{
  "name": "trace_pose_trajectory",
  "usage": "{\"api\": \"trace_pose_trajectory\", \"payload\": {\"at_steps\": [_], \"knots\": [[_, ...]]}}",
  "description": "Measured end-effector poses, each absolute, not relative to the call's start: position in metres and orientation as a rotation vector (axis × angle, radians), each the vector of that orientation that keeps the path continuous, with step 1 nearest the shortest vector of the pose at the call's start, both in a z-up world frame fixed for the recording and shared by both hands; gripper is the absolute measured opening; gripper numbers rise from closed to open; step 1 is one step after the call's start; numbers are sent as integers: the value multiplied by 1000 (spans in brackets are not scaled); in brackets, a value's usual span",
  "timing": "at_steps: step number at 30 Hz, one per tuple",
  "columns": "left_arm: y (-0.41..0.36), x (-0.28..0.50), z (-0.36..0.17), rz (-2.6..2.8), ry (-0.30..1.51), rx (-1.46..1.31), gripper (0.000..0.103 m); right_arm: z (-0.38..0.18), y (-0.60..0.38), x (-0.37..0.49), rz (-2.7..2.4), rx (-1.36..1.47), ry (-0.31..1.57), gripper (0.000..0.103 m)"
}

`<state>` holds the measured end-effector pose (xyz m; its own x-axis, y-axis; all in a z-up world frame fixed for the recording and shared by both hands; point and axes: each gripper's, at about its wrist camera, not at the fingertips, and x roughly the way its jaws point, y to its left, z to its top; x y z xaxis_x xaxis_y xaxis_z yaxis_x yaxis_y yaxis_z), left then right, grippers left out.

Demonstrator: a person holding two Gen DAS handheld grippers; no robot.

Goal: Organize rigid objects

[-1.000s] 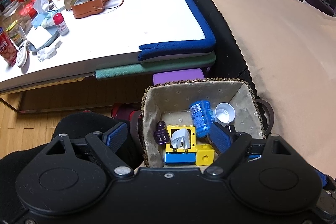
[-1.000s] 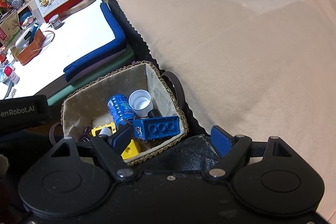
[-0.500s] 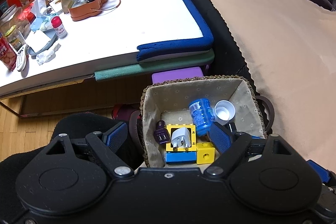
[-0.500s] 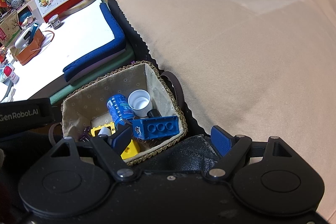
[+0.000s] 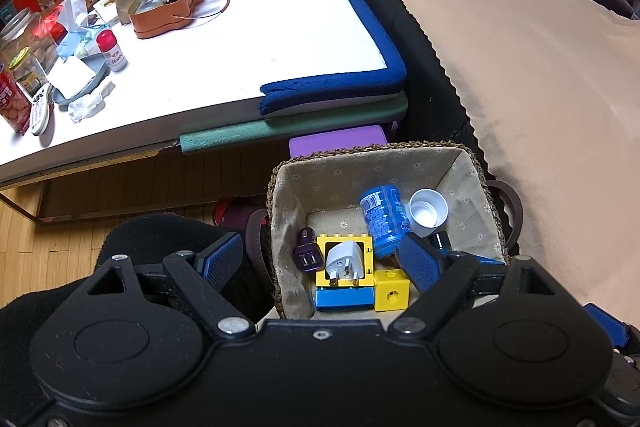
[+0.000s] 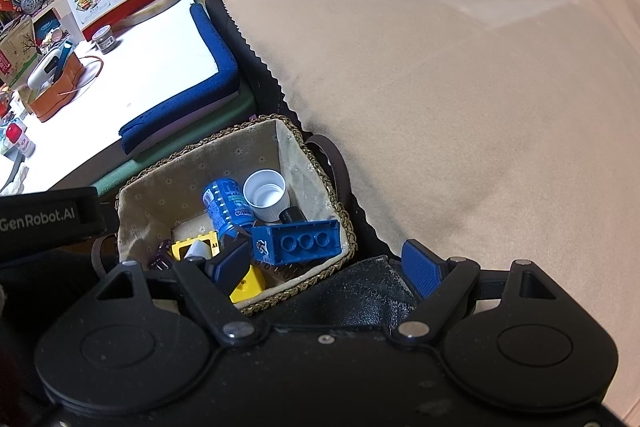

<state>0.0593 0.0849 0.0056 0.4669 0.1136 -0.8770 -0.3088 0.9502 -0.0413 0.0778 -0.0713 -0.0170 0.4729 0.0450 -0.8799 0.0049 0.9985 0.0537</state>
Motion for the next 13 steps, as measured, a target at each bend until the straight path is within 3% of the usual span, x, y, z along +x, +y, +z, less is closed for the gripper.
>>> {"api": "trace_pose_trajectory", "payload": {"at_steps": [13], "knots": [[84, 60, 5, 261, 1056, -198, 82, -17, -69, 77, 28, 43, 1081, 83]]}}
